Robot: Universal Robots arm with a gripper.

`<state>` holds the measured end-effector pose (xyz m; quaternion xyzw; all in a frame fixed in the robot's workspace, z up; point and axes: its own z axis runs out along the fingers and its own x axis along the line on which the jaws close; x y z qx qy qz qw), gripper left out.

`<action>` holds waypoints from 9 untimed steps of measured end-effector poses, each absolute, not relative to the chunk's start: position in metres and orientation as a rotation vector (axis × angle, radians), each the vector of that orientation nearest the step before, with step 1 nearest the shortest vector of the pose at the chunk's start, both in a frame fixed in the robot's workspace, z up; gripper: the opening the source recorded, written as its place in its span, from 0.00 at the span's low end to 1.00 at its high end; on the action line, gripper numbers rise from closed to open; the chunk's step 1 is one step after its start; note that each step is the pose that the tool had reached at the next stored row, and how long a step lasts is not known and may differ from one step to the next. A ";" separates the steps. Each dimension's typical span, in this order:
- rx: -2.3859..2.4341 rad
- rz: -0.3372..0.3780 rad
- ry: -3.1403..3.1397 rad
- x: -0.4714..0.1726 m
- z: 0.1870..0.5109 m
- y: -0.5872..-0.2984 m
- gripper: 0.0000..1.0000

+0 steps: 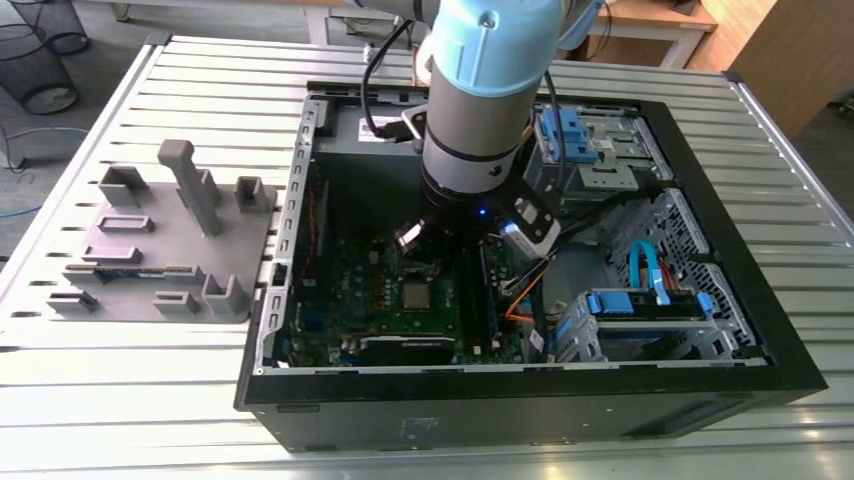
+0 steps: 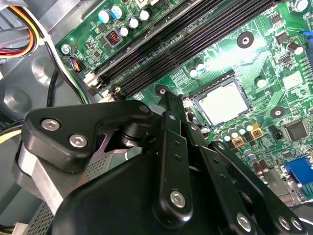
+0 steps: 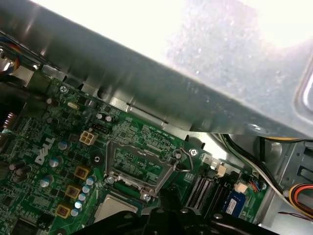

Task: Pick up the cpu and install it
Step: 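Close the cpu cover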

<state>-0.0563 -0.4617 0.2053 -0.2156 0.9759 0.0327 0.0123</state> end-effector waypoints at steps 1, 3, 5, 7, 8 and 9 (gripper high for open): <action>-0.672 0.102 3.042 -0.056 0.206 -0.462 0.11; -0.672 0.102 3.042 -0.056 0.206 -0.462 0.11; -0.672 0.102 3.042 -0.056 0.206 -0.462 0.11; -0.672 0.102 3.042 -0.056 0.206 -0.462 0.11; -0.672 0.102 3.042 -0.056 0.207 -0.462 0.11; -0.672 0.102 3.042 -0.056 0.207 -0.462 0.11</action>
